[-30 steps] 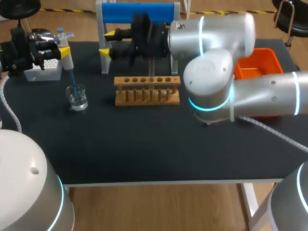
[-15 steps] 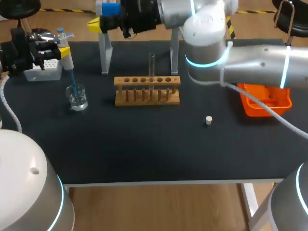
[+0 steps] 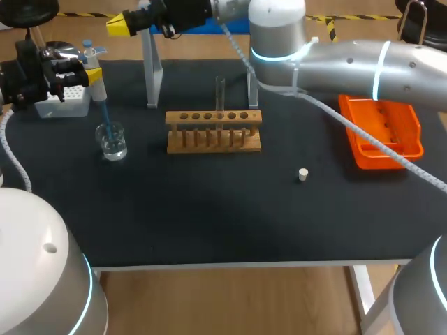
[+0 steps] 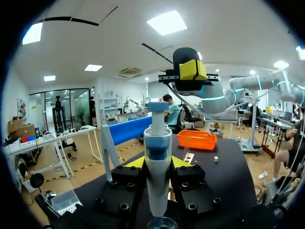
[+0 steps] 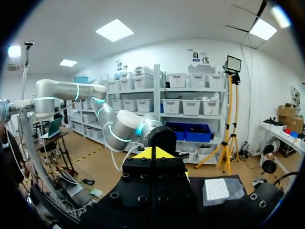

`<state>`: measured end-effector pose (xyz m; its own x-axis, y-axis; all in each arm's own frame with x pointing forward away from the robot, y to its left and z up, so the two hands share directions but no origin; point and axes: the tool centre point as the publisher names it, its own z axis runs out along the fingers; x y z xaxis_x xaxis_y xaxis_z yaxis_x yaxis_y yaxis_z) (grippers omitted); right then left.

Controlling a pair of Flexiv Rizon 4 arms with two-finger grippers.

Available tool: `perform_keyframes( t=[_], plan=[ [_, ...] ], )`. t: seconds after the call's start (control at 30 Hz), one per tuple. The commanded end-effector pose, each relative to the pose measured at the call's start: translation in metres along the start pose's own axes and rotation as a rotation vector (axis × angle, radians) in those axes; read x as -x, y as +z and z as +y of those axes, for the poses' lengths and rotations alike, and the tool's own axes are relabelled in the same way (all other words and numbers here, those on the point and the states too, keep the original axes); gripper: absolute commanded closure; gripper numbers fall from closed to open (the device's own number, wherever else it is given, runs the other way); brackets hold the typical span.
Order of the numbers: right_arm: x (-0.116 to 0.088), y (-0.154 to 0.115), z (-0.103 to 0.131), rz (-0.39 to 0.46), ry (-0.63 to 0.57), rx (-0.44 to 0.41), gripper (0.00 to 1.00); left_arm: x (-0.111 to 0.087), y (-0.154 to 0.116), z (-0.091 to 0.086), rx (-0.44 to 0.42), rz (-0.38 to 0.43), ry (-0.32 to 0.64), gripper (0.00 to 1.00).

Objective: Invert the test tube, pick up the pipette, mount the tip to pipette, aspirate from beaker and dispense into the tube, eject the tip, return the pipette, and cap with the stopper.

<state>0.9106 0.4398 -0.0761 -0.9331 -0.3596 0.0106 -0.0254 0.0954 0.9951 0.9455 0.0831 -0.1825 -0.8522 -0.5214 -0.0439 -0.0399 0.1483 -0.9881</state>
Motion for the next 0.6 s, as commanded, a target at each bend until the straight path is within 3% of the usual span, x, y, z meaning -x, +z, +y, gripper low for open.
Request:
perform_keyframes(
  t=[0.03,0.6],
  plan=[
    [0.012,0.013,-0.001,0.178,-0.018,0.013,1.00,-0.001,0.000,0.000,0.000,-0.002,0.001,1.00],
    [0.021,0.034,-0.008,0.126,-0.046,0.044,1.00,-0.001,0.000,0.000,0.000,-0.002,0.001,1.00]
  ],
)
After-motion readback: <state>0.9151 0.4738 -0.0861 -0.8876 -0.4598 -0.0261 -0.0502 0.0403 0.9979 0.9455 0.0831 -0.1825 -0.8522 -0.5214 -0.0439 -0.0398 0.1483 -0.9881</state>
